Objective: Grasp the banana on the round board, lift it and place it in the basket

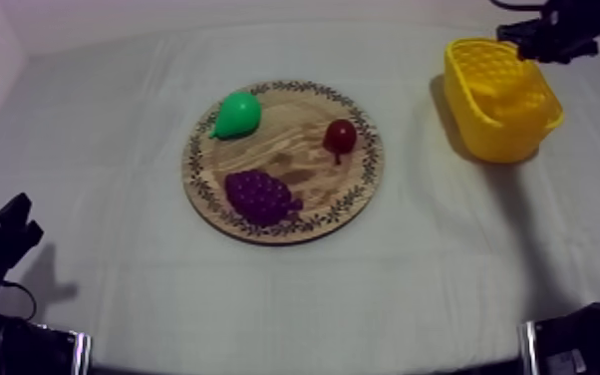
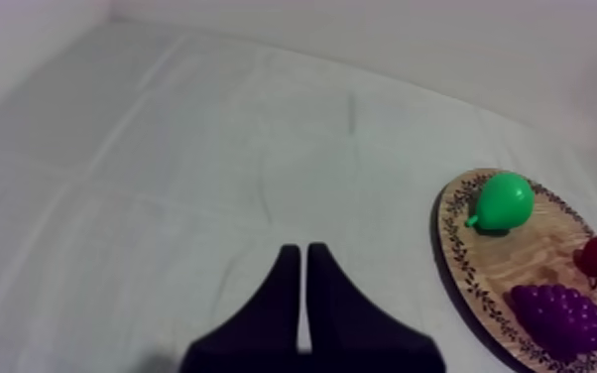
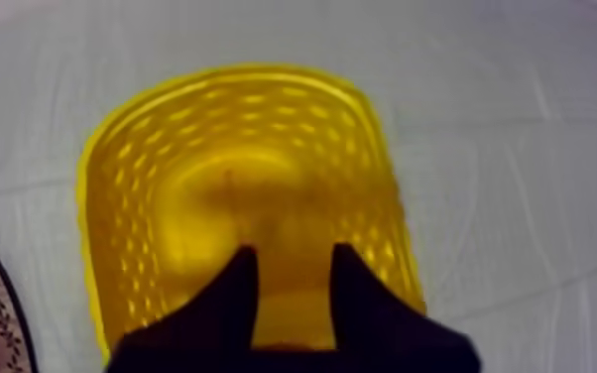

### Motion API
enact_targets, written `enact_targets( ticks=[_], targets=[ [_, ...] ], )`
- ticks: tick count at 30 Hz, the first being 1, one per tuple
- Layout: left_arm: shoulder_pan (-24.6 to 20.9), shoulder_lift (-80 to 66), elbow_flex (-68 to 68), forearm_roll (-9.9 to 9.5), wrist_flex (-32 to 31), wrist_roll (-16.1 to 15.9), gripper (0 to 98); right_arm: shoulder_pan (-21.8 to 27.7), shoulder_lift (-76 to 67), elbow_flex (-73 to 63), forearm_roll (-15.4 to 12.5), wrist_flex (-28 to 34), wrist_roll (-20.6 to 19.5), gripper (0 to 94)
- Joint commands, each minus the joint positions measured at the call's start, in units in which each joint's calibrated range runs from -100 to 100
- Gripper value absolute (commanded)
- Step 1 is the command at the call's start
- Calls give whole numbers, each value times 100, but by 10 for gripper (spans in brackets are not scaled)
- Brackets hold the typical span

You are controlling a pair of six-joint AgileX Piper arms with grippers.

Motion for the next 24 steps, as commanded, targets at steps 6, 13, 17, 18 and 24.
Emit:
enact_targets(
  ticks=[6,13,17,18,24],
  targets=[
    [-1,0,1,0,-2,1,0,37,-1923,1488,277,-945,-434,25],
    [-1,0,1,0,-2,1,0,40,-3599,2706,-4,-1232,-230,10],
    [-1,0,1,0,-2,0,0,54,-4582,3453,-298,-1318,46,8],
    [-1,0,1,0,-2,0,0,67,-4828,3660,-361,-1344,110,8],
    [-1,0,1,0,-2,0,0,178,-6272,4932,-843,-1546,668,6]
  ],
)
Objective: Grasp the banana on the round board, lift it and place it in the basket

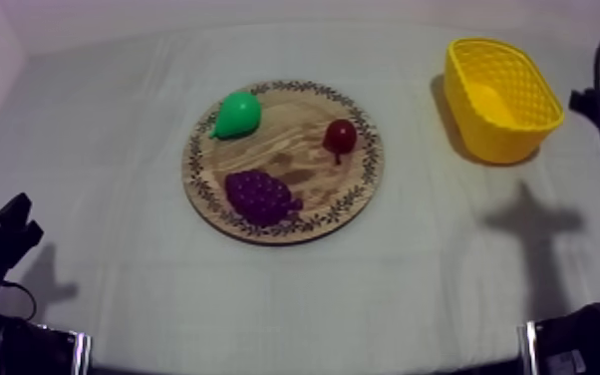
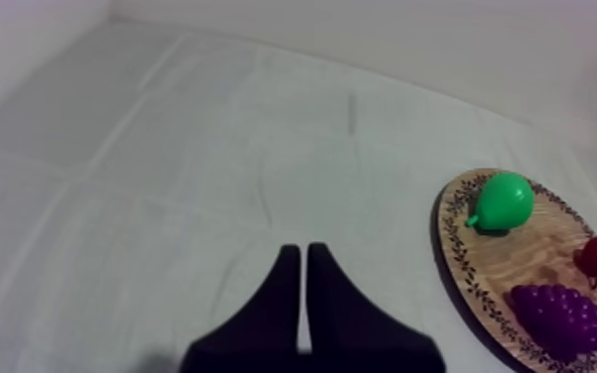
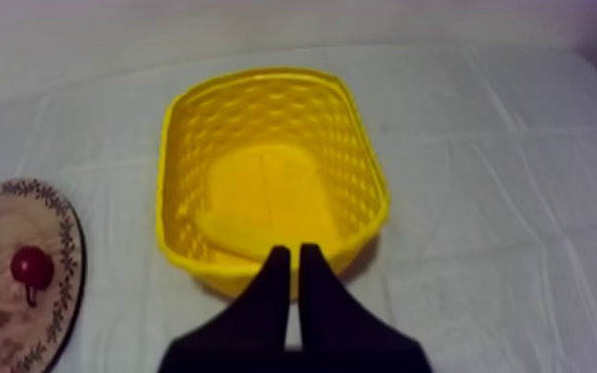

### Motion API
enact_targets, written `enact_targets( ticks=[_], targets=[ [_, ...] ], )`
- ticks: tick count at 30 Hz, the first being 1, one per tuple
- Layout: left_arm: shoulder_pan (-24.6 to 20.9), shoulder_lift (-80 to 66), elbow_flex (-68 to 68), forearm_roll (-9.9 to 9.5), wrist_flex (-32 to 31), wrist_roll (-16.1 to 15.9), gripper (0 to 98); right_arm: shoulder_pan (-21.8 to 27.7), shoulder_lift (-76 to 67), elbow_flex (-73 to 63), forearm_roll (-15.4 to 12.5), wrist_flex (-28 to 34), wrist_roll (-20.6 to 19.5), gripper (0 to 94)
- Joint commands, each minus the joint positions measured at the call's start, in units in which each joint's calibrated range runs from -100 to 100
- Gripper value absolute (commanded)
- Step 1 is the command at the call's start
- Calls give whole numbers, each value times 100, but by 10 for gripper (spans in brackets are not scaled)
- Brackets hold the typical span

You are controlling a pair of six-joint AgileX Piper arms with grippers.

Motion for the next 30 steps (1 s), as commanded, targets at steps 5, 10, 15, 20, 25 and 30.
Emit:
enact_targets(
  ticks=[5,10,15,20,25,30],
  targets=[
    [-1,0,1,0,2,1,0,160,-1770,1492,-633,-228,778,6],
    [-1,0,1,0,2,1,0,262,-2550,2474,-1087,-554,1328,6],
    [-1,0,1,0,2,0,0,249,-3259,2740,-1727,-150,1891,3],
    [-1,0,1,0,2,-2,0,194,-3825,2794,-1926,478,1904,3],
    [-1,0,1,0,2,0,0,132,-4044,2803,-1863,699,1752,4],
    [-1,0,1,0,2,0,0,79,-4081,2805,-1851,743,1750,8]
  ],
)
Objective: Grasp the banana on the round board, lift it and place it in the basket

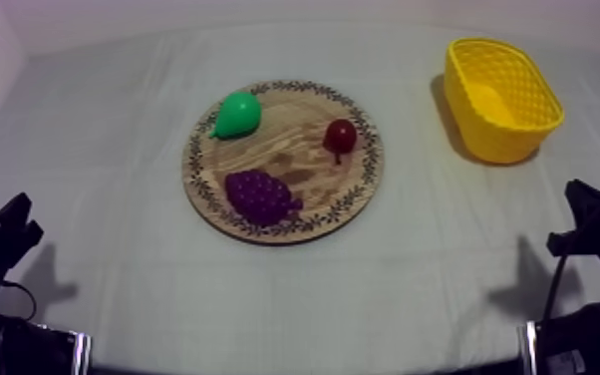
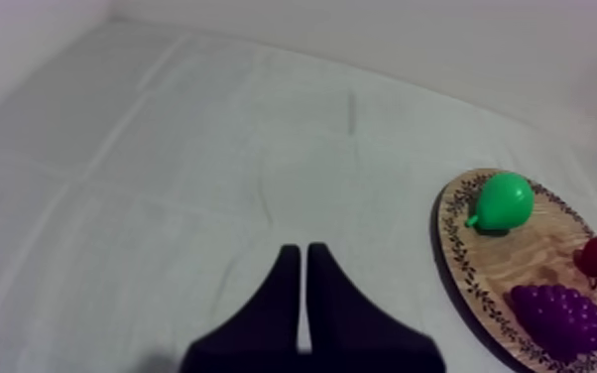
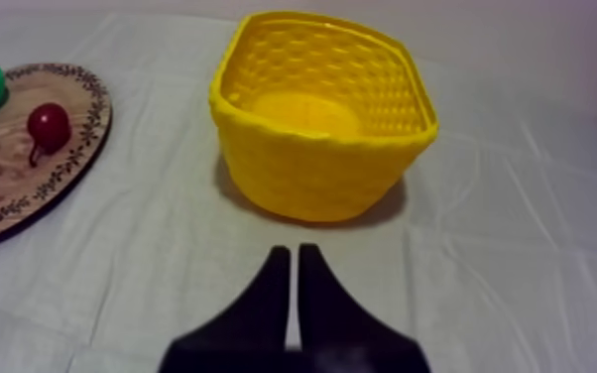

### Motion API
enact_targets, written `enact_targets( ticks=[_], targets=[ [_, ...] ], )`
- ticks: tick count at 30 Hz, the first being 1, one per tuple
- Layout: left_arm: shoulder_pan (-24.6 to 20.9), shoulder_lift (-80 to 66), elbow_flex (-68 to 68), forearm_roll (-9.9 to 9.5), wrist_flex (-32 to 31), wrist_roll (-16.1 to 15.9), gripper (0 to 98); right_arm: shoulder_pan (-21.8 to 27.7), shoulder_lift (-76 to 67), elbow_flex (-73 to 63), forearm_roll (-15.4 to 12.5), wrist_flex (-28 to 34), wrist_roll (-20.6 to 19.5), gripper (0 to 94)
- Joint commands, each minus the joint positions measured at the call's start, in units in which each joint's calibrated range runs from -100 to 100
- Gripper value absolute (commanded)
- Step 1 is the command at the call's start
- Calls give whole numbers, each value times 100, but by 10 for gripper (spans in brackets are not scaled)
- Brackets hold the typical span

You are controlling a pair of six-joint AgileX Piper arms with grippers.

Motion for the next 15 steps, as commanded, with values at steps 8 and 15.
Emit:
enact_targets(
  ticks=[8,15],
  targets=[
    [-1,0,1,0,-2,0,0,-15,-5,5,5,25,52,6],
    [-1,0,1,0,-2,1,0,-16,-5,5,5,25,76,6]
  ],
)
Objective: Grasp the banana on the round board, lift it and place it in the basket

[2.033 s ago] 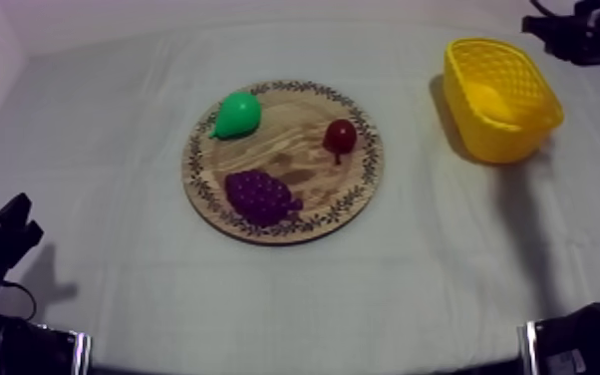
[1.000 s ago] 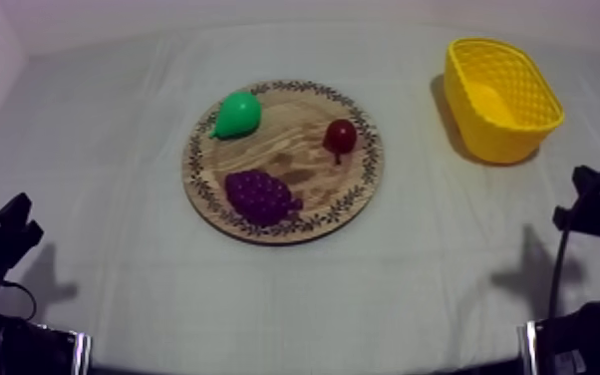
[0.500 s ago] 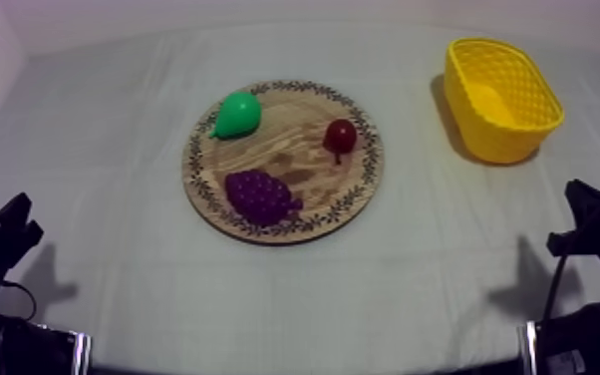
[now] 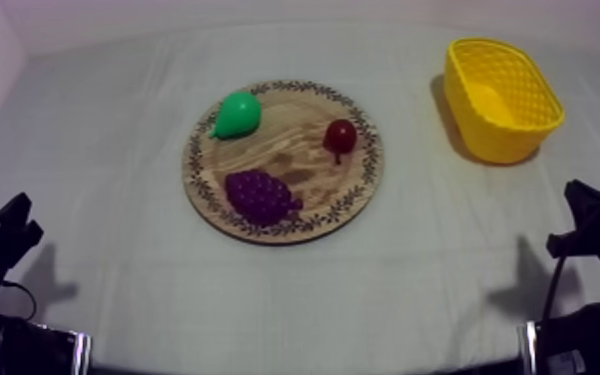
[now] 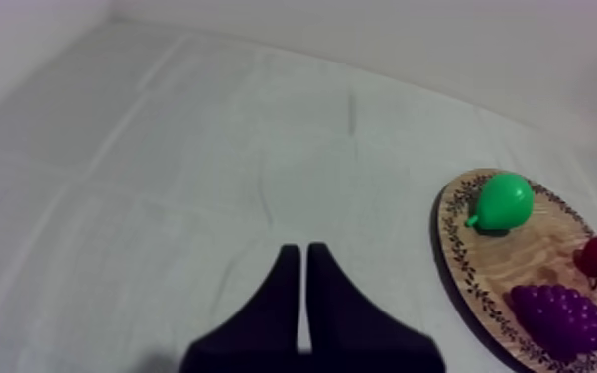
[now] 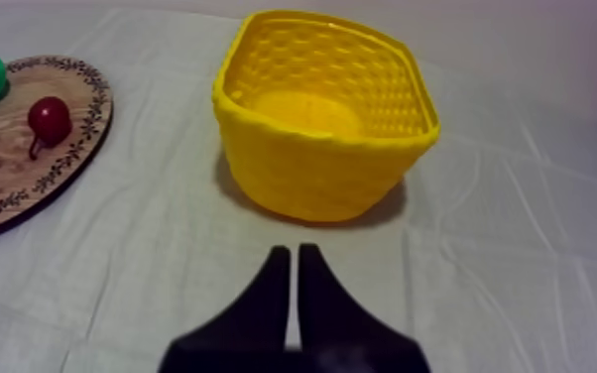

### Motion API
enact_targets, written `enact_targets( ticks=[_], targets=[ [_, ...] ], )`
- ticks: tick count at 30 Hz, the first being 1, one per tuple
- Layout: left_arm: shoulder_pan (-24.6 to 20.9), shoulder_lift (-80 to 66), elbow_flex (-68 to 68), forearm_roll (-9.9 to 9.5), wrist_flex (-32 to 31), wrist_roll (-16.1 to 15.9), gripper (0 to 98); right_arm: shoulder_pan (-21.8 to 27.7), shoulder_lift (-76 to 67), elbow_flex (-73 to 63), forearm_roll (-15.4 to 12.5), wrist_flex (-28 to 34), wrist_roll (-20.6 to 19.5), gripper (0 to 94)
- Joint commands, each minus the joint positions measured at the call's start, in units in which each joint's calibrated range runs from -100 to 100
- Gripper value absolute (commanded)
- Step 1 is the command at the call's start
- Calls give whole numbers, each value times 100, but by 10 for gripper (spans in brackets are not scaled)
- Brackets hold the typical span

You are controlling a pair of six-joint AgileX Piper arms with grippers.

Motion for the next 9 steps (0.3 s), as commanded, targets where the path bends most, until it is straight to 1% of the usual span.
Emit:
enact_targets(
  ticks=[1,9],
  targets=[
    [-1,0,1,0,1,1,0,-4,-5,5,-1,6,8,6],
    [-1,0,1,0,1,1,0,-4,-6,5,-1,6,23,6]
  ],
)
